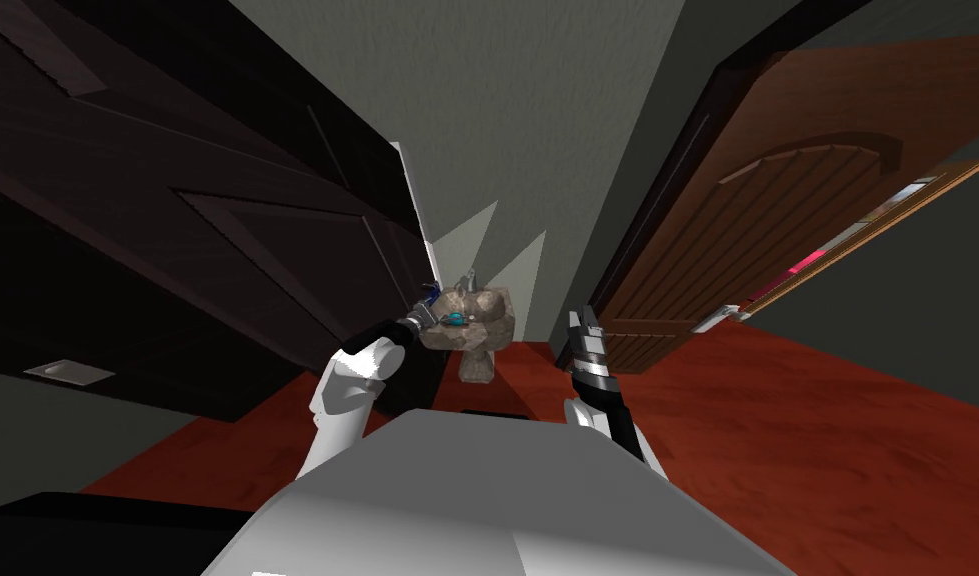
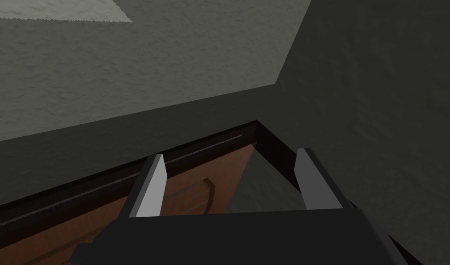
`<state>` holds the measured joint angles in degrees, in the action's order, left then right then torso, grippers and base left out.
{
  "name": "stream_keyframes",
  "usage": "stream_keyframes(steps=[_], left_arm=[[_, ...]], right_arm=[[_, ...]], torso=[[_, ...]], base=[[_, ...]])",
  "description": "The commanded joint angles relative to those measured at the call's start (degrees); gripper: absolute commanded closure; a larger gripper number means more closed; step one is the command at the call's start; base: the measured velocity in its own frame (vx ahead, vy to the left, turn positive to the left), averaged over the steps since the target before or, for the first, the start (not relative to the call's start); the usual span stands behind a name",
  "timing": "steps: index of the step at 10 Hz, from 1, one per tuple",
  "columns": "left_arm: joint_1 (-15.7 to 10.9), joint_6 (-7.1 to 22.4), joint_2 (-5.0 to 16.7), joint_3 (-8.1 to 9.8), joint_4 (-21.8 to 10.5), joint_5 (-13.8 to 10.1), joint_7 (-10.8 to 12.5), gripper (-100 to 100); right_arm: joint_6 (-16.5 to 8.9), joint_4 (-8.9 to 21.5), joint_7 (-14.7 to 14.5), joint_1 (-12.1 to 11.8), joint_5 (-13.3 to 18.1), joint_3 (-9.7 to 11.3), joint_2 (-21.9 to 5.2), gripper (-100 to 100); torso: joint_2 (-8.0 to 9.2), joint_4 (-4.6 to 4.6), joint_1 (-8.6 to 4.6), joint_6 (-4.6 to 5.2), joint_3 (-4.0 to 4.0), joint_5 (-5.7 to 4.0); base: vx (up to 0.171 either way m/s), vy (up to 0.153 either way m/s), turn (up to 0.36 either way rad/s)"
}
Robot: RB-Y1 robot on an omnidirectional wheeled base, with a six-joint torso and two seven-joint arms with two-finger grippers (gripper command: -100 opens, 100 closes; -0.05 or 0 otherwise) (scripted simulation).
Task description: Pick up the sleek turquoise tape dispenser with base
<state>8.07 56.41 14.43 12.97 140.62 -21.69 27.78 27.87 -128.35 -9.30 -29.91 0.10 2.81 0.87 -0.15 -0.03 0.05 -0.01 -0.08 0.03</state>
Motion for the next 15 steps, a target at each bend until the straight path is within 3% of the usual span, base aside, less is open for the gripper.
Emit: stream_keyframes(steps=[1,7,11,15], left_arm=[[-0.2,2.9,0.4,0.33,0.1,-0.6,0.6,-100],[-0.9,11.9,2.5,1.52,0.2,-2.7,2.7,-100],[-1.1,16.4,3.6,2.08,0.3,-3.7,3.7,-100],[-1.3,23.7,5.9,3.13,0.5,-5.7,5.6,-100]], right_arm=[[0.0,0.0,0.0,0.0,0.0,0.0,0.0,0],[0.0,0.0,0.0,0.0,0.0,0.0,0.0,0],[0.0,0.0,0.0,0.0,0.0,0.0,0.0,0],[0.0,0.0,0.0,0.0,0.0,0.0,0.0,0]], torso=[[0.00,0.00,0.00,0.00,0.00,0.00],[-0.05,-0.01,-0.04,-0.01,-0.03,-0.01],[-0.09,-0.03,-0.08,-0.02,-0.06,-0.01],[-0.16,-0.04,-0.07,-0.01,-0.10,-0.01]], base=[[0.030,0.014,-0.051],[0.034,0.005,-0.040],[0.036,-0.002,-0.030],[0.061,-0.002,-0.058]])
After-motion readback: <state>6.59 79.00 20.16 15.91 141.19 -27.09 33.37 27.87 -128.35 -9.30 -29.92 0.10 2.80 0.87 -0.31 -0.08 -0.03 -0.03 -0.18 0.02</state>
